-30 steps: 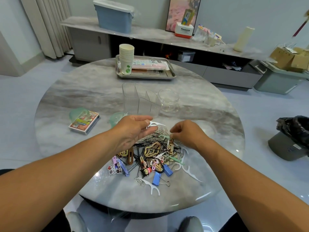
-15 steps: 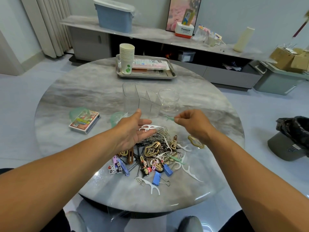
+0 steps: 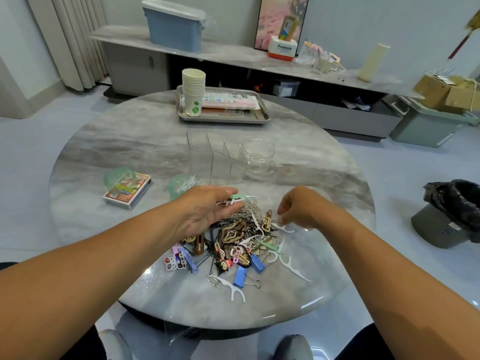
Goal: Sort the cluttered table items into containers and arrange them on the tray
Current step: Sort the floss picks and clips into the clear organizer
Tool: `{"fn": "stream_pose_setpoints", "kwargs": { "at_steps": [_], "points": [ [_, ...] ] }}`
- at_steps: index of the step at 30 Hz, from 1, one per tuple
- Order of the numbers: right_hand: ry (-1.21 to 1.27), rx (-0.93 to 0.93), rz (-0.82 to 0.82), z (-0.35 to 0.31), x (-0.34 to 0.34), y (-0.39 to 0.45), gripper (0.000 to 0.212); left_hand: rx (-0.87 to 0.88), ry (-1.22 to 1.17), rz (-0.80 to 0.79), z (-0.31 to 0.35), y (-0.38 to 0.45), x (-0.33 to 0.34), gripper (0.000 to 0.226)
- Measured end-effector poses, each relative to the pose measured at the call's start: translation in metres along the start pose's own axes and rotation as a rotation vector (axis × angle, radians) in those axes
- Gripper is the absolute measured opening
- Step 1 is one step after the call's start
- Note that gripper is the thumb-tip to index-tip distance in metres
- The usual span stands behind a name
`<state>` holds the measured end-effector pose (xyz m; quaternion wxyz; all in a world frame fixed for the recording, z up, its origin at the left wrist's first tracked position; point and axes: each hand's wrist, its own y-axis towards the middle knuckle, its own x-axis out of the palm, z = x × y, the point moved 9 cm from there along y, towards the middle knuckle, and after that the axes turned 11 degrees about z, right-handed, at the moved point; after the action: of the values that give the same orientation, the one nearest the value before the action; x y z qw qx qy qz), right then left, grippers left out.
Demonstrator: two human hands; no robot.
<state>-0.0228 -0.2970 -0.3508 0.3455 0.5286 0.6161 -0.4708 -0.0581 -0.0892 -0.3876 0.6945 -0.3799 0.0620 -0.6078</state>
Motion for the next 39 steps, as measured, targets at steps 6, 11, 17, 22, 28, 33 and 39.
{"fn": "stream_pose_setpoints", "kwargs": {
  "at_steps": [6,11,17,22,28,33,39],
  "points": [
    [-0.146,0.02,-0.01,0.004,0.018,-0.003,0.012,-0.035,-0.016,0.0,-0.003,-0.001,0.004,0.021],
    [-0.193,0.017,-0.047,0.002,0.022,-0.003,0.011,-0.042,-0.007,0.014,-0.005,0.001,0.0,0.023],
    [-0.158,0.037,-0.01,0.001,0.018,0.0,0.011,-0.053,-0.042,0.012,-0.005,0.003,0.0,0.022],
    [-0.099,0.05,-0.03,0.002,0.019,-0.001,0.02,-0.03,-0.015,0.015,-0.006,0.004,-0.001,0.029],
    [-0.14,0.018,-0.029,-0.006,0.017,-0.002,0.014,-0.032,-0.041,0.049,-0.007,0.007,-0.003,0.028],
    [-0.171,0.051,0.094,-0.006,-0.012,0.003,0.016,-0.047,-0.056,0.057,-0.007,0.005,0.0,0.019],
    [0.326,0.137,0.154,-0.002,-0.014,0.007,0.013,-0.053,-0.063,0.08,-0.009,0.001,-0.001,0.03]
  ]
}}
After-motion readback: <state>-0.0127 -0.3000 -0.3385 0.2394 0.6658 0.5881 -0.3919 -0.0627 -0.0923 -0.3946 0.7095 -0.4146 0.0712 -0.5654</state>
